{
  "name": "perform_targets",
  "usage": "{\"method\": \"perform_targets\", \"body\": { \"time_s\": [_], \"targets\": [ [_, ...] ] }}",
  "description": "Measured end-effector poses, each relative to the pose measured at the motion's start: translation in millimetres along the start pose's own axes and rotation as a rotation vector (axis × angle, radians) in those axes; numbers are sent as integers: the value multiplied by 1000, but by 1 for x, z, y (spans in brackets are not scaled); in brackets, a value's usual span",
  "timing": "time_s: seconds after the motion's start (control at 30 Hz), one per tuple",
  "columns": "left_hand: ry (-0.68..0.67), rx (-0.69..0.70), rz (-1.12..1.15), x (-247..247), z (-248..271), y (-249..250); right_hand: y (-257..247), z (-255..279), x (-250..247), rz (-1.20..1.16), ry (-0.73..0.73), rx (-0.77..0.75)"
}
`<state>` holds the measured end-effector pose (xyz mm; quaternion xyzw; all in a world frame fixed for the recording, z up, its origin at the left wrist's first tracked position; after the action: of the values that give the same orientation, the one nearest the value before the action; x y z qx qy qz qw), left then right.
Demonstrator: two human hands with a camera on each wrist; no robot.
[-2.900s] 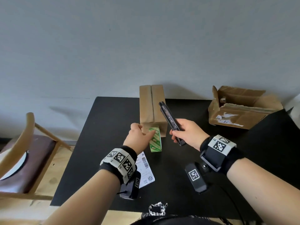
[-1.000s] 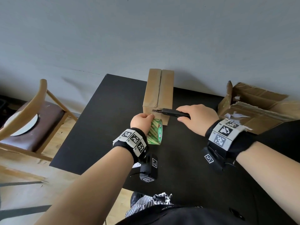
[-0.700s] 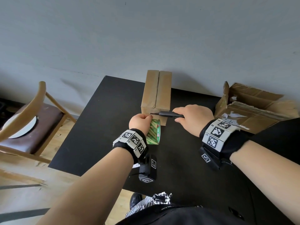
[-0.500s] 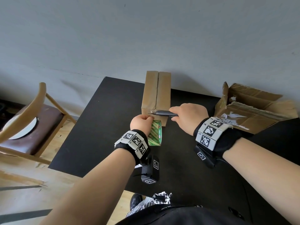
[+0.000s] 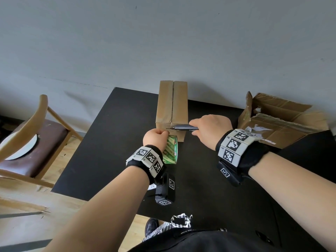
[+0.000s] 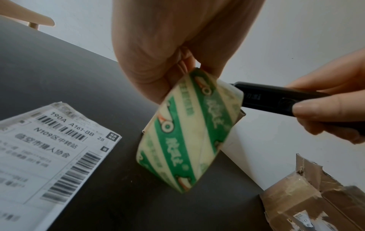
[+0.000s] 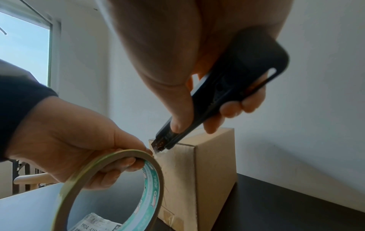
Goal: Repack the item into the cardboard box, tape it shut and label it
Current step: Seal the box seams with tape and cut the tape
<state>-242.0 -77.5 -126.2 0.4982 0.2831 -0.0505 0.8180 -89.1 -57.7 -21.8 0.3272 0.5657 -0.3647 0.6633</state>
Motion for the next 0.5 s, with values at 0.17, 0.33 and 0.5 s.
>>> {"method": "perform_targets", "body": {
  "time_s": [0.17, 0.33, 0.5],
  "targets": [
    [1, -2, 8, 0, 1, -1, 10, 1, 0, 33, -1, 28],
    [-12, -15, -7, -1, 3, -5, 5, -2, 5, 40, -13, 14],
    [-33, 2, -20, 2, 10, -8, 34, 10, 18, -71, -79, 130]
  ]
}}
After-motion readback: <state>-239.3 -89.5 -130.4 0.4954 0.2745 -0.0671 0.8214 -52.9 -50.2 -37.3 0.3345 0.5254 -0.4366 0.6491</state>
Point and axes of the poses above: each hand's wrist, its own z-axis away from the middle knuckle, its own x-axis out of the palm, y = z × x, the point moved 8 cm from there along -z, towards the middle knuckle, and after that the axes turned 4 degrees about -z, right-handed, at the moved point
